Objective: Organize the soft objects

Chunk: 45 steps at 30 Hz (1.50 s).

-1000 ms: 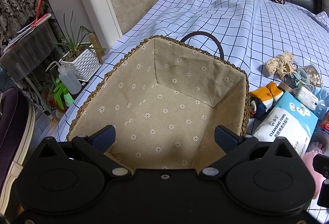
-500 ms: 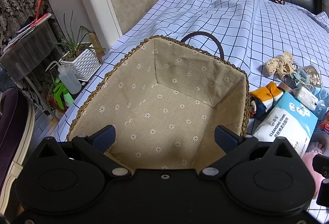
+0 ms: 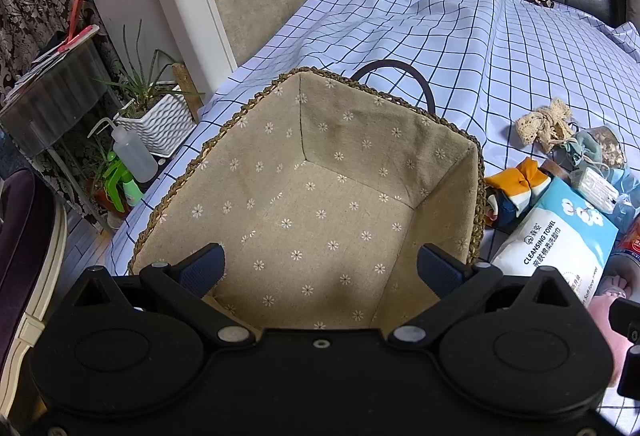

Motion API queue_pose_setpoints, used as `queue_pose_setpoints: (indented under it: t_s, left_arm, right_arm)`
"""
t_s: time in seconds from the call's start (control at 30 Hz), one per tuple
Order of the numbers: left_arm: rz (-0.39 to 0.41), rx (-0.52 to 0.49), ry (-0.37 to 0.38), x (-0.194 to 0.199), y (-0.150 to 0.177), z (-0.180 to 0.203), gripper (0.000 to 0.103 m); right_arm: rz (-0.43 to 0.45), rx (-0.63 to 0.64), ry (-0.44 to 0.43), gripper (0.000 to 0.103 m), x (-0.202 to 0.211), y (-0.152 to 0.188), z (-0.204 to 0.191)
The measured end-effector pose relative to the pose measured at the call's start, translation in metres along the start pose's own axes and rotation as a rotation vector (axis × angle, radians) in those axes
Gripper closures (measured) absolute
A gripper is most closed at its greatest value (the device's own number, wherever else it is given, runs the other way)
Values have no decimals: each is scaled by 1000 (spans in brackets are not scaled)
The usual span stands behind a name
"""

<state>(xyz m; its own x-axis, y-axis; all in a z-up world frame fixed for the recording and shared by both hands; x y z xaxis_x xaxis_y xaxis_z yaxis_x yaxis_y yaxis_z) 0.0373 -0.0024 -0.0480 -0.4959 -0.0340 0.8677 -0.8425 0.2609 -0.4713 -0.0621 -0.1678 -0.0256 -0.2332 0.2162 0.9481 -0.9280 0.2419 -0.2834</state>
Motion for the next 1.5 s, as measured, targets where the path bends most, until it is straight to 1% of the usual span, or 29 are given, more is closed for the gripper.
queue_pose_setpoints:
  t_s: [0.33,0.43,0.53,0.63,0.73,0.83,0.9,0.93,0.97,1.07,1.13,1.27,1.37,1.5]
  left_arm:
    - [0,0,5,0,1,-1,4]
    - [20,-2,26,4,-1,1,4]
    - [64,-7,64,14,-2,6,4]
    - [96,-34,109,24,-3,15,4]
    - [107,-90,168,33,1,32,4]
    - [114,-166,232,40,9,52,4]
    - [117,-218,256,44,16,66,4]
    - [111,-254,274,45,22,74,4]
    - [100,-280,287,44,26,81,4]
    - [32,-364,327,37,46,102,4]
    - [-23,-434,336,27,65,115,4]
    - [-105,-535,341,14,101,131,4]
    - [-142,-564,336,8,118,136,4]
    - [-171,-545,337,3,122,135,4]
  right_arm:
    - [-1,0,4,6,-1,-1,0]
    - [5,-6,5,6,1,-3,3]
    - [24,-39,6,6,5,-8,13]
    - [52,-88,18,6,10,-13,31]
    - [62,-155,35,6,11,-13,58]
    - [40,-242,44,7,6,-8,92]
    - [19,-300,53,9,1,-1,117]
    - [11,-329,60,11,-1,3,129]
    - [7,-355,65,11,-3,7,141]
    - [-14,-404,92,11,-10,23,169]
    - [-26,-415,95,11,-16,39,181]
    - [-87,-376,75,12,-31,66,184]
    - [-140,-352,44,12,-41,80,178]
    - [-187,-322,-15,12,-48,86,164]
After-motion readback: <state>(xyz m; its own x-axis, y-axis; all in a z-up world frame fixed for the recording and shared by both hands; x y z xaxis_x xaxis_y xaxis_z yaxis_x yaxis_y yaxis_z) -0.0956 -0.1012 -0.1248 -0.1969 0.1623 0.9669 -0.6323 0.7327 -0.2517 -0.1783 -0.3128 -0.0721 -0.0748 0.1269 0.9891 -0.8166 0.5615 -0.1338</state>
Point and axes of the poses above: each gripper's, at about its wrist camera, not at the fingertips, and x roughly against the way its jaws point, z to its right, y to its underside, the point moved 6 cm from there along -x, roughly the way its jaws point, and after that the axes turned 12 degrees about -z, right-handed, at the moved point
